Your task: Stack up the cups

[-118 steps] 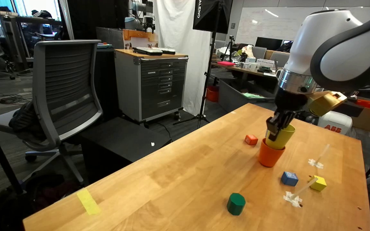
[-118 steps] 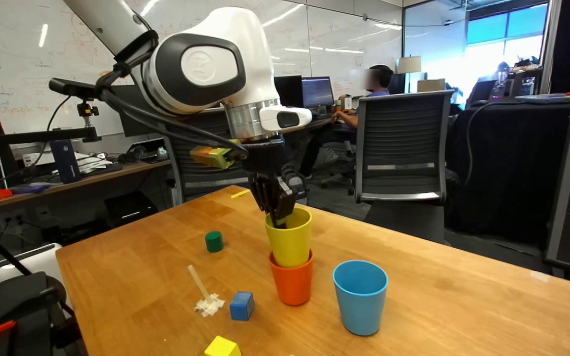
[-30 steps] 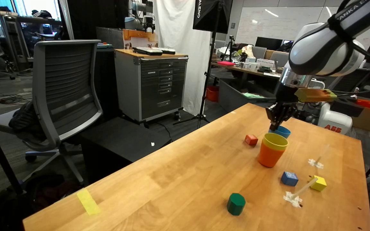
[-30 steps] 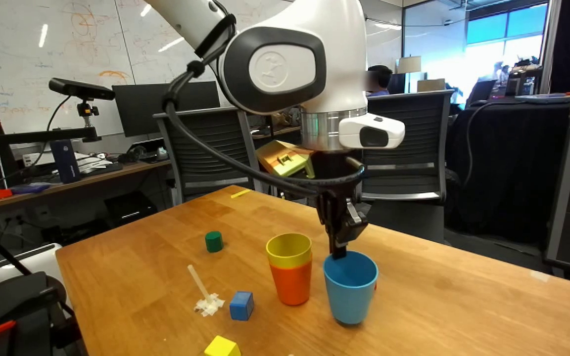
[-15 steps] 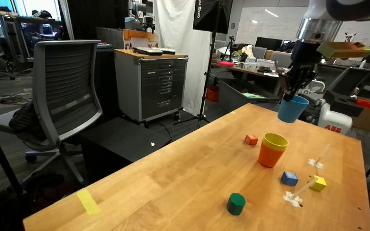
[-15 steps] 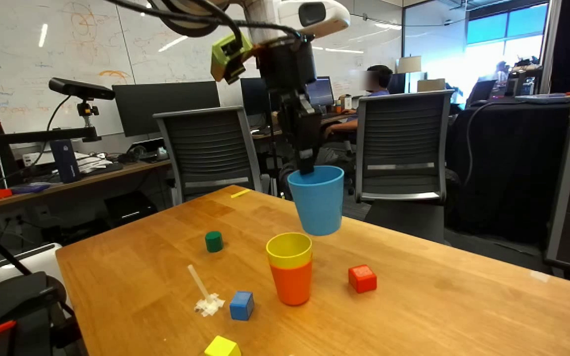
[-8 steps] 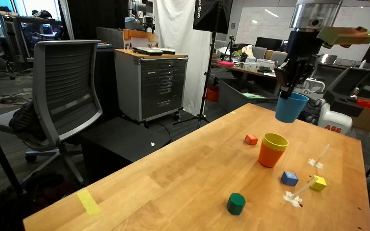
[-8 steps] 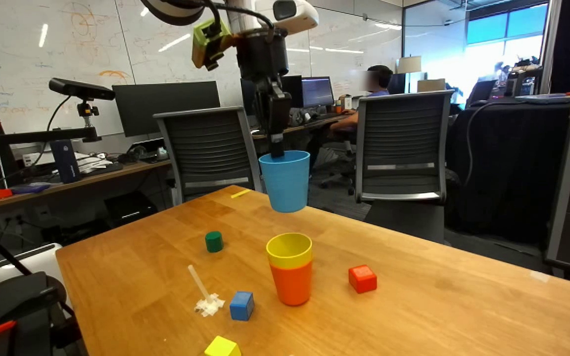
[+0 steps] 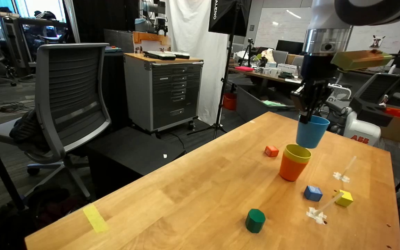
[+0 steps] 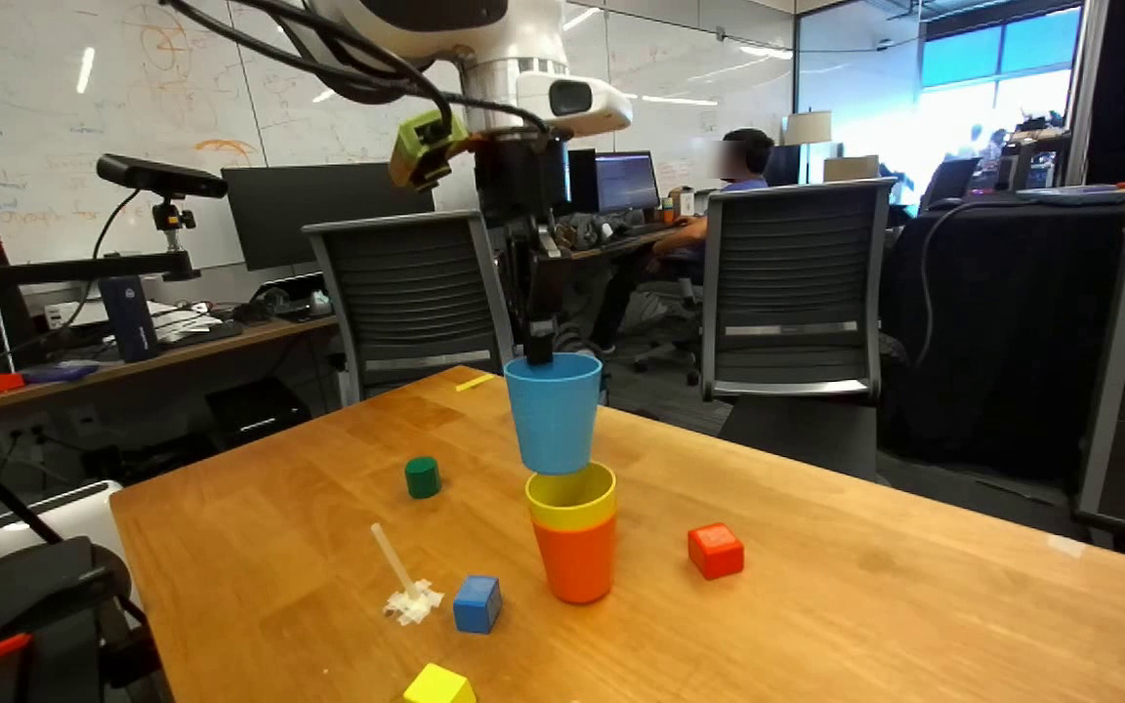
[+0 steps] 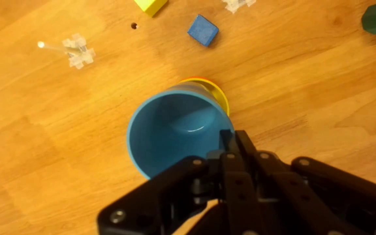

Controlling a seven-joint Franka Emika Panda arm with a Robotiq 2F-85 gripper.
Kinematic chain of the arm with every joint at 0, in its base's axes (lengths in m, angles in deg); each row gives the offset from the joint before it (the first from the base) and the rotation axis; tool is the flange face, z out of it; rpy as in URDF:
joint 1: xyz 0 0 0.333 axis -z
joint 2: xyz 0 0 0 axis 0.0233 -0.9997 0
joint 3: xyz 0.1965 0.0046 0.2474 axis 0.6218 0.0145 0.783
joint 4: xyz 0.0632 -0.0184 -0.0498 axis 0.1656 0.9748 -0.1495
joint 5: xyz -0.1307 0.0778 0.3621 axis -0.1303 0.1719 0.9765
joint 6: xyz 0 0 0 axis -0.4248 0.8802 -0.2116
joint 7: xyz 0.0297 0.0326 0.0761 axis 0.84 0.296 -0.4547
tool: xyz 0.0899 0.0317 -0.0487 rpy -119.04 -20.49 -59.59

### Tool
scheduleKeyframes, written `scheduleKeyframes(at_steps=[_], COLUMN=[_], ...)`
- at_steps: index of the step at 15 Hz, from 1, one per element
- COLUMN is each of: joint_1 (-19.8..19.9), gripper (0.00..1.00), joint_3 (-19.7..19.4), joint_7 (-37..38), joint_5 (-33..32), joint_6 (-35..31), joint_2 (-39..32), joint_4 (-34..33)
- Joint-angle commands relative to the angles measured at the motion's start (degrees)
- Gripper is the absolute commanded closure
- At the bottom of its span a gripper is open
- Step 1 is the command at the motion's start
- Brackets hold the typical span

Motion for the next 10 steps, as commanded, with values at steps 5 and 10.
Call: scheduleKeyframes(at_steps=[5, 10], joint_1=[-0.22, -0.22], gripper=[0.99, 0.99], joint_3=[-0.08, -0.17], joint_7=[-0.87, -1.75], joint_5=[-0.97, -1.13], joint_6=[-2.77, -5.12], joint_2=[-2.08, -3.18], joint_4=[-0.62, -0.57])
